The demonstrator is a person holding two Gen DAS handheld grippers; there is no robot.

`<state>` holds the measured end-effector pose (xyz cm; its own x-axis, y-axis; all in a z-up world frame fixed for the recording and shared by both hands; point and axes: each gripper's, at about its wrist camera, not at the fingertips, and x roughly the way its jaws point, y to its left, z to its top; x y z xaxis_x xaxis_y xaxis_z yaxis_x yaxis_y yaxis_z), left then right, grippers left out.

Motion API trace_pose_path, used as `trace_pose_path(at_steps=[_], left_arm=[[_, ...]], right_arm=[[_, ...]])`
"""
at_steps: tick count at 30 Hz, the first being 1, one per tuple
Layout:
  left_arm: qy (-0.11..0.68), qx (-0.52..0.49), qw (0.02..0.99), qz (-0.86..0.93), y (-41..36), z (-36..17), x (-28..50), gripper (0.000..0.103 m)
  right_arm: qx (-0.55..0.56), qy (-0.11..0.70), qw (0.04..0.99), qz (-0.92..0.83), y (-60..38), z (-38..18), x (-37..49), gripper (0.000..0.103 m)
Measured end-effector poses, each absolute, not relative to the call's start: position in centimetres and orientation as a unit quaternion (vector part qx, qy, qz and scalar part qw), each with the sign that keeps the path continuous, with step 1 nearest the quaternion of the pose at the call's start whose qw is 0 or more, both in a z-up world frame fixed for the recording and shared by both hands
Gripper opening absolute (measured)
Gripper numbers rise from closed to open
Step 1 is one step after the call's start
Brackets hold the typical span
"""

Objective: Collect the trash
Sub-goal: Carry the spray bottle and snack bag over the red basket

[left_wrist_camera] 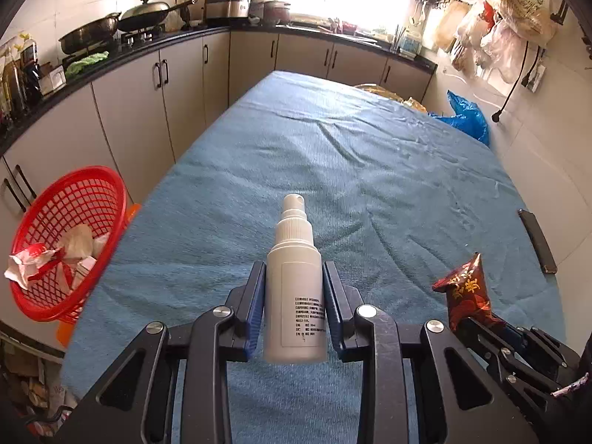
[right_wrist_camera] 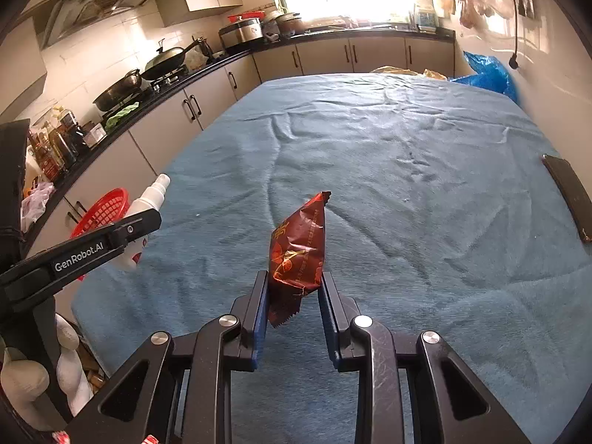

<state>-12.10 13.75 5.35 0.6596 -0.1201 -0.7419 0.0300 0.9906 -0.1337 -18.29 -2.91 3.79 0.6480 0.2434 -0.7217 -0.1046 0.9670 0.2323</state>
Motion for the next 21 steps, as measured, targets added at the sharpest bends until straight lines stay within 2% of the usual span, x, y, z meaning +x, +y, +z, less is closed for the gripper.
trace_pose_path(at_steps=[21], left_arm=[[0.364,-0.071,0.929,0.001,19.3,8.2,-15.5,0.029]], right_arm=[[0.058,0.406,0.901,0.142,1.9,5.6,-18.0,0.028]])
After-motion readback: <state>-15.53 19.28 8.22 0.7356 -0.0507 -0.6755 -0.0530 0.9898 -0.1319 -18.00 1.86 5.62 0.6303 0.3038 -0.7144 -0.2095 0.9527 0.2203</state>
